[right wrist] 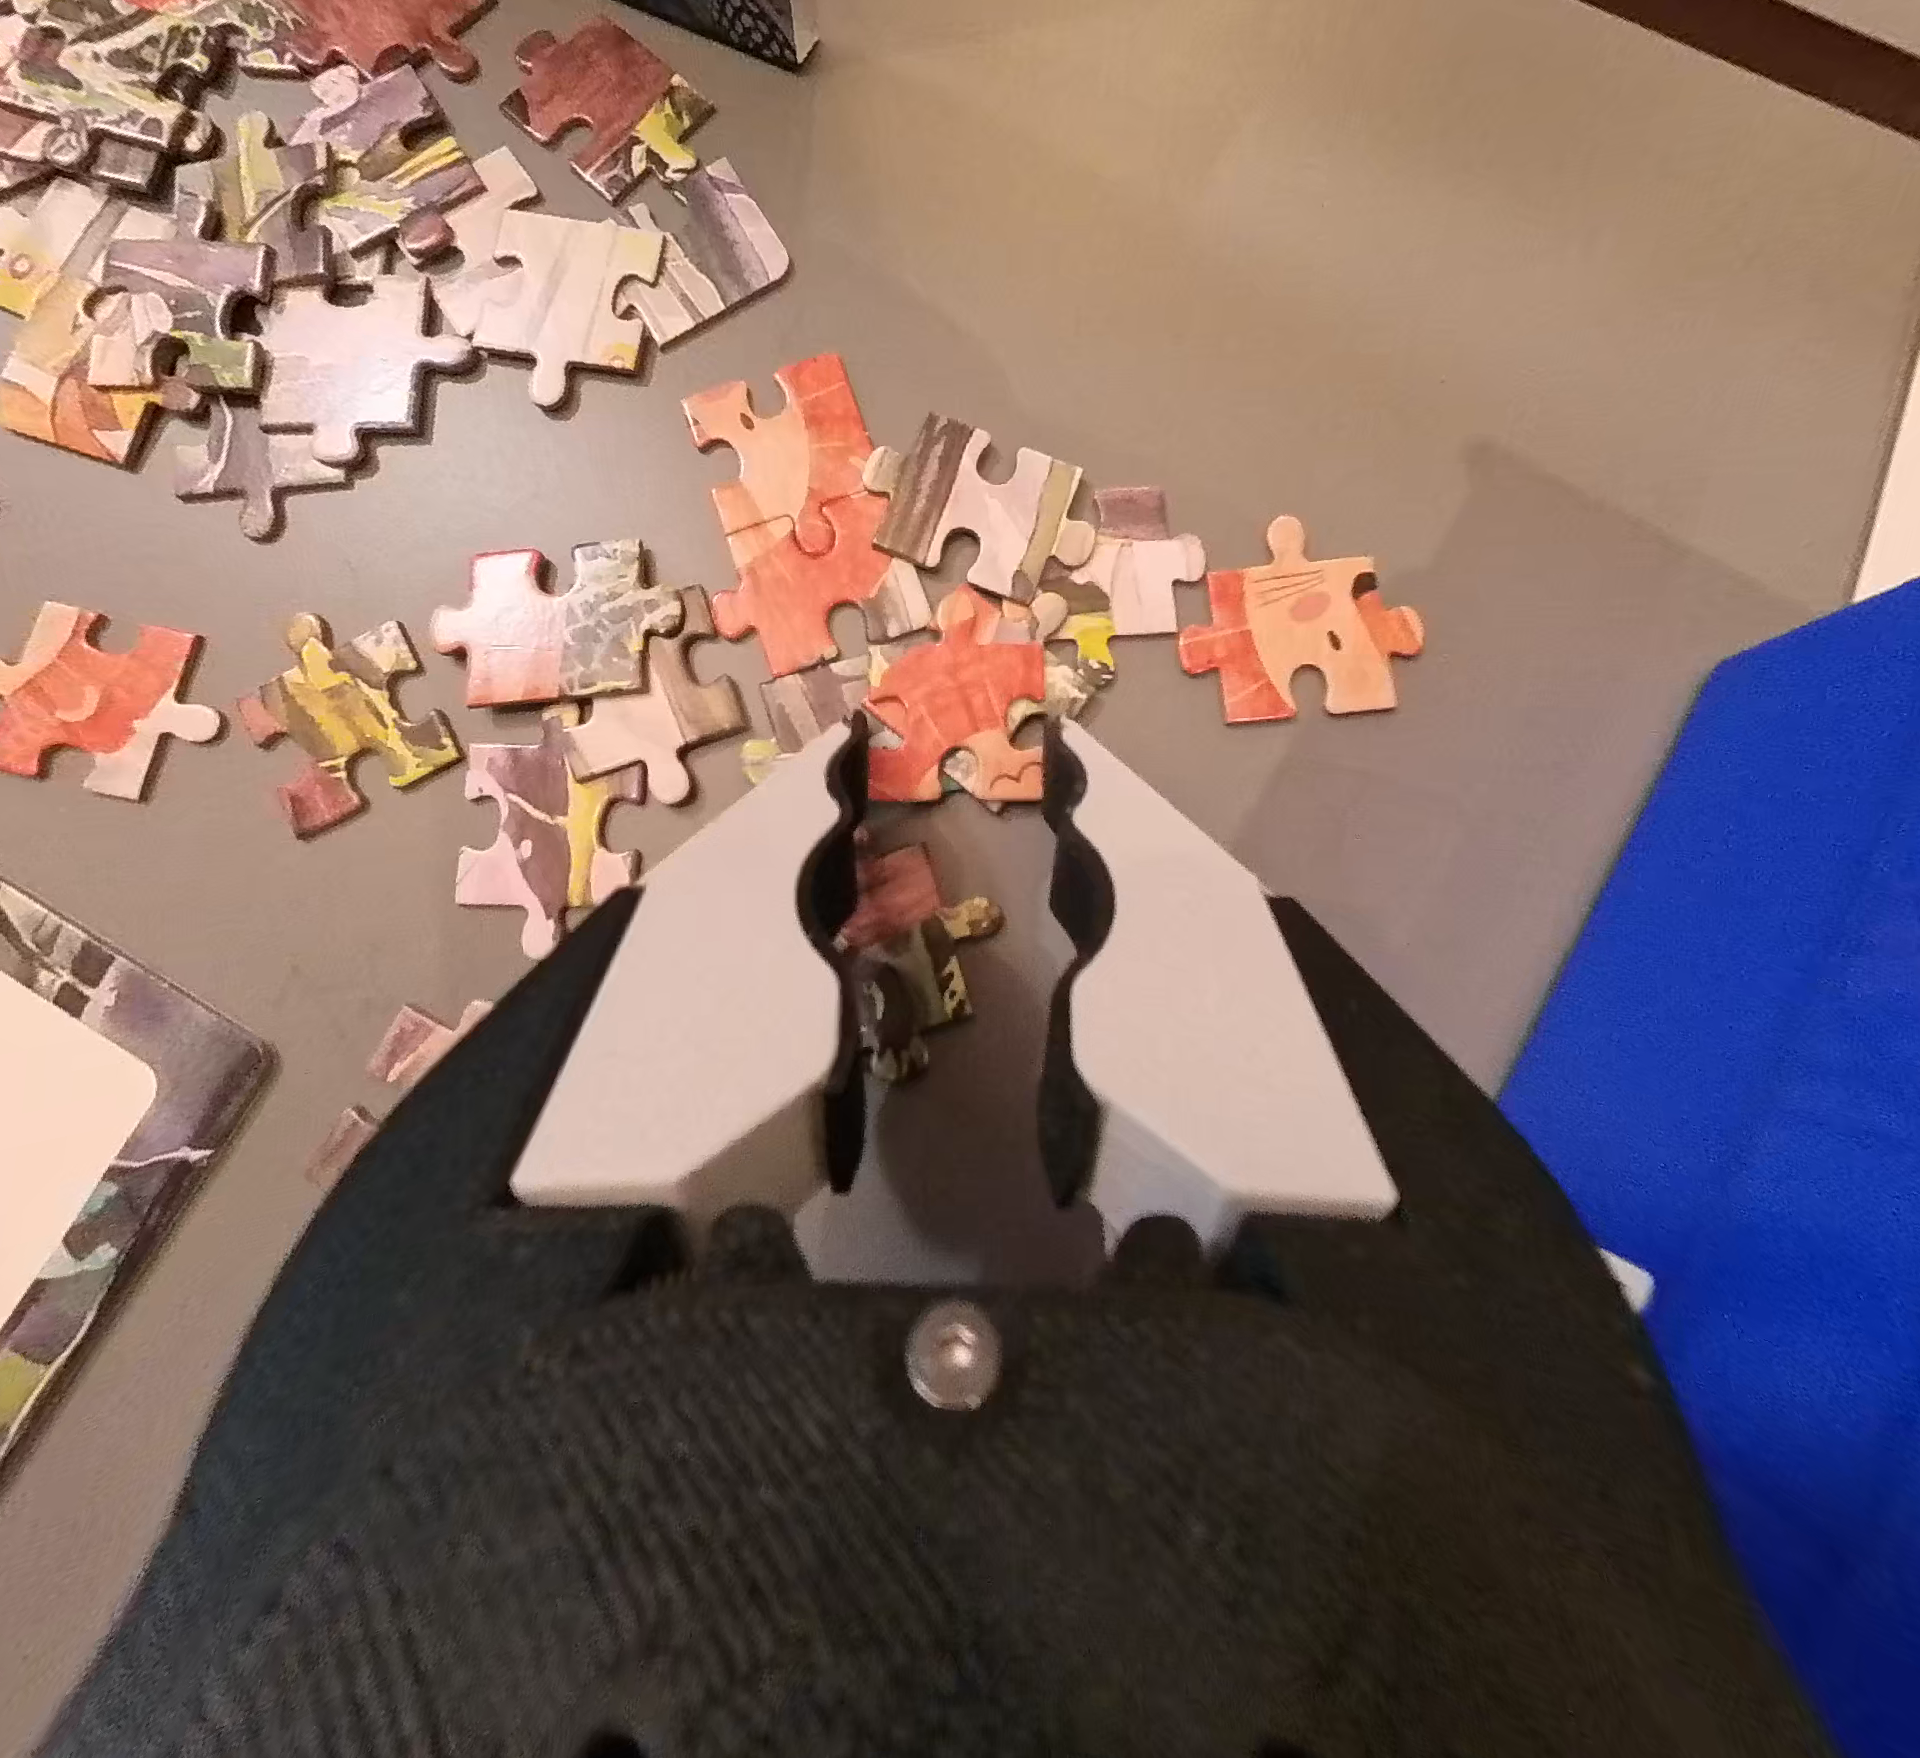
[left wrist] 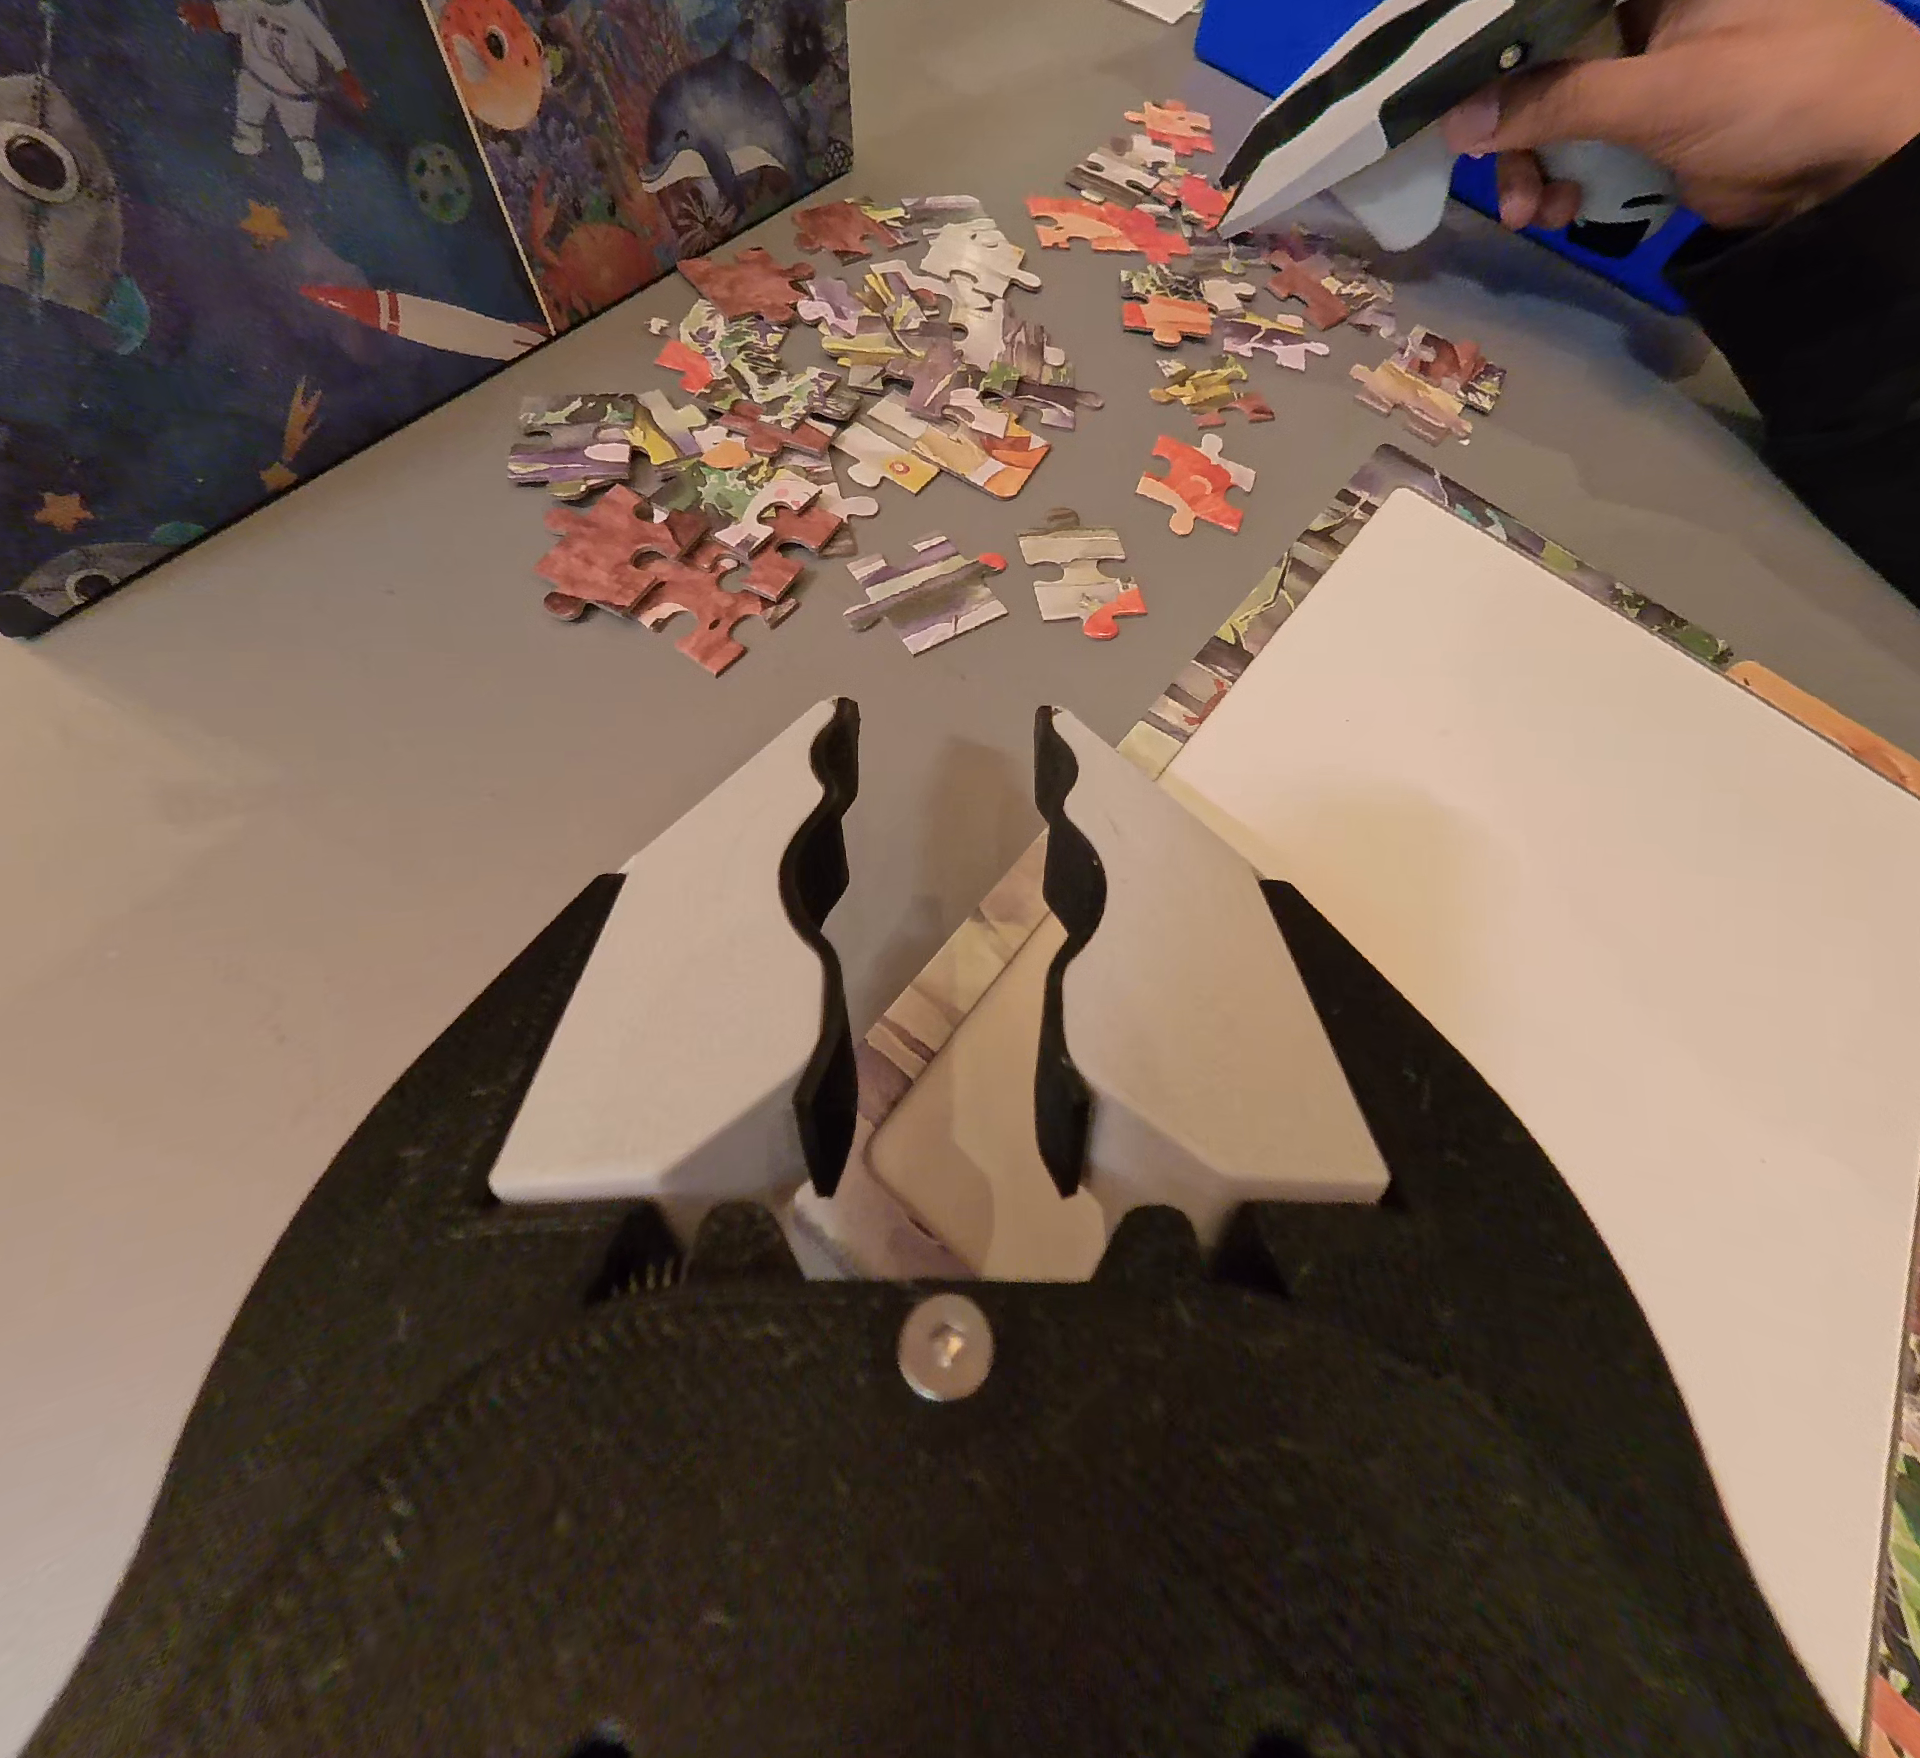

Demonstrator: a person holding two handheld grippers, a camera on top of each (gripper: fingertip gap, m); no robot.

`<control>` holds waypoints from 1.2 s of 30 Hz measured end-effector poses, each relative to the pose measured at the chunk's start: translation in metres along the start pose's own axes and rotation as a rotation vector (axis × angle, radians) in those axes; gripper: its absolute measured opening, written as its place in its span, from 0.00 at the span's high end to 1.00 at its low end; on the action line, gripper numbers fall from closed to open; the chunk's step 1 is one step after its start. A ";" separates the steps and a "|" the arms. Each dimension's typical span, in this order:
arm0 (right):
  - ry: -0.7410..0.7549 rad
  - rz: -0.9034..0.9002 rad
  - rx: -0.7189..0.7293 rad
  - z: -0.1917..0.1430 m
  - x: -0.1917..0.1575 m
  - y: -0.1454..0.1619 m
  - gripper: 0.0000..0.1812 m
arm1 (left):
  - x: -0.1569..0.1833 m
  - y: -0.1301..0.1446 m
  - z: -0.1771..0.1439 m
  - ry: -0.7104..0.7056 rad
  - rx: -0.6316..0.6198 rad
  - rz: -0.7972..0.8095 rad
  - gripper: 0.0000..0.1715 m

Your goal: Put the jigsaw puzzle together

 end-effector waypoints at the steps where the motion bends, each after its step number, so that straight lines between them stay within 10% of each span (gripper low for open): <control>1: 0.002 -0.001 -0.002 0.000 0.001 0.000 0.82 | 0.000 0.000 0.000 0.000 0.000 0.000 0.81; 5: 0.014 -0.019 0.025 -0.005 0.002 -0.005 0.95 | 0.000 0.000 0.000 0.000 0.000 -0.001 0.81; 36: 0.410 -0.096 0.108 -0.023 0.051 -0.020 0.99 | 0.000 0.000 0.000 0.001 -0.003 0.000 0.81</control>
Point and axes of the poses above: each gripper's, where its closed fingertips meet, z out along the fingers, y out of its underside, x = y × z across the jaws, the point moved 3 cm from there along -z, back along the fingers, and after that the axes turned 12 degrees about x, right-handed, at the moved point
